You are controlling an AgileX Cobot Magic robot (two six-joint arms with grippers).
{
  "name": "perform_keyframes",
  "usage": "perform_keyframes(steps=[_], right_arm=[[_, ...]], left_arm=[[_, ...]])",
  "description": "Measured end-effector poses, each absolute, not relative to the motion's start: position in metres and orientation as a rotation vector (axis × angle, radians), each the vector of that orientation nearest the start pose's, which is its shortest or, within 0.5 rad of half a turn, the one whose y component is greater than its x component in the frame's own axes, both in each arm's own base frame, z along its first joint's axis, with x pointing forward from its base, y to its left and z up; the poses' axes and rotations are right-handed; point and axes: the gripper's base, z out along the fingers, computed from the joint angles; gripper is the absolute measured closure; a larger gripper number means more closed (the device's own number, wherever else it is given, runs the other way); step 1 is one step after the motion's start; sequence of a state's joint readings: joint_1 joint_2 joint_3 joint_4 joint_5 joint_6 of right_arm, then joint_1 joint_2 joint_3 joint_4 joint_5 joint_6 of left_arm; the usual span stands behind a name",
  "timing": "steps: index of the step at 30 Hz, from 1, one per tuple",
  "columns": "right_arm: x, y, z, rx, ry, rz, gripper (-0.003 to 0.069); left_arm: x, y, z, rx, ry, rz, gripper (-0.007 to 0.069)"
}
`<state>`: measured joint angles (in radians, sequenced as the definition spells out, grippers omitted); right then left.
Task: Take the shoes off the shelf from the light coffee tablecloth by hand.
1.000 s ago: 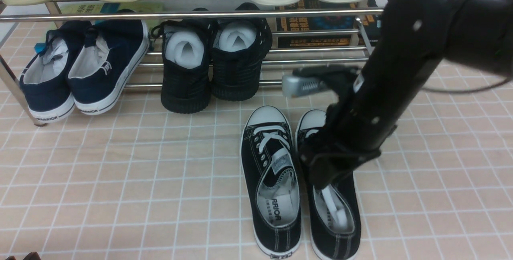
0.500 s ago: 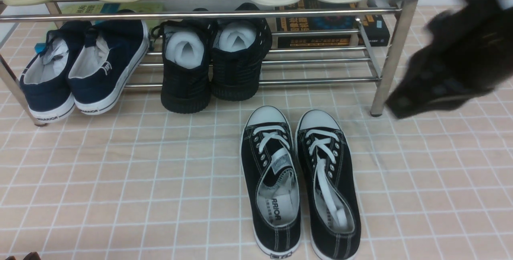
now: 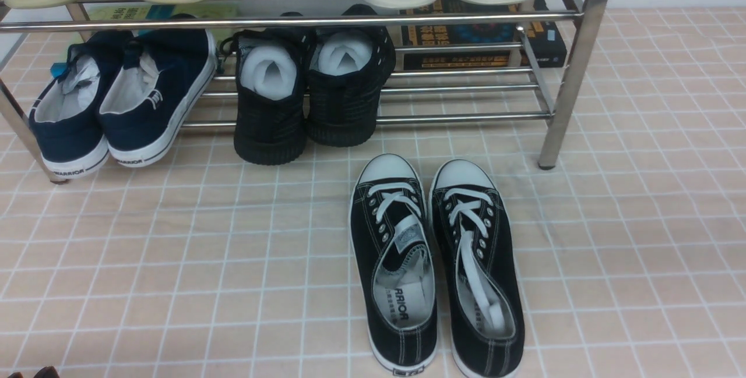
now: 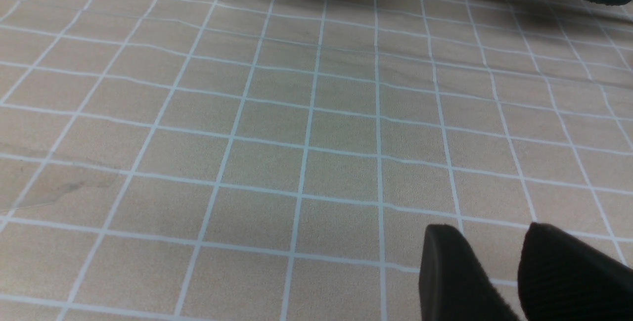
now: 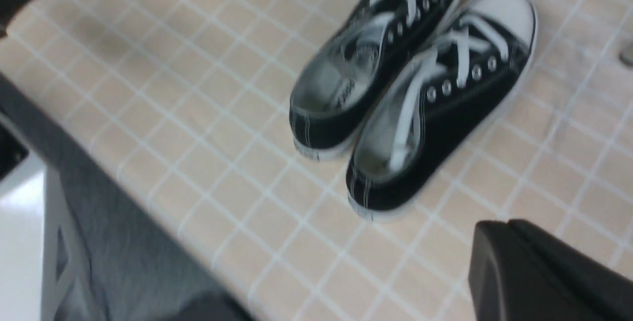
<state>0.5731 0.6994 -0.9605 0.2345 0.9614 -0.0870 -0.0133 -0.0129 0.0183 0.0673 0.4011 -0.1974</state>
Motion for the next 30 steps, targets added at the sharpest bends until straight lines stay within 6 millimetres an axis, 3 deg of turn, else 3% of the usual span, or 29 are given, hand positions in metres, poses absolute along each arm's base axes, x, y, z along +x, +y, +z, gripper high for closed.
perform_keyframes(steps=[4,9,14,30], right_arm=[[0.081,0.072,0.348,-0.562,1.957,0.637,0.0674],[0.085,0.068,0.320,-0.441,1.815,0.649,0.0674],[0.087,0.065,0.316,-0.381,1.734,0.645,0.0671],[0.088,0.065,0.316,-0.374,1.726,0.648,0.0665]], left_arm=[[0.052,0.002,0.172,-0.133,1.885,-0.077,0.0384],[0.052,0.002,0.172,-0.133,1.885,-0.077,0.0384],[0.052,0.002,0.172,-0.133,1.885,-0.077,0.0384],[0.052,0.002,0.172,-0.133,1.885,-0.077,0.0384]])
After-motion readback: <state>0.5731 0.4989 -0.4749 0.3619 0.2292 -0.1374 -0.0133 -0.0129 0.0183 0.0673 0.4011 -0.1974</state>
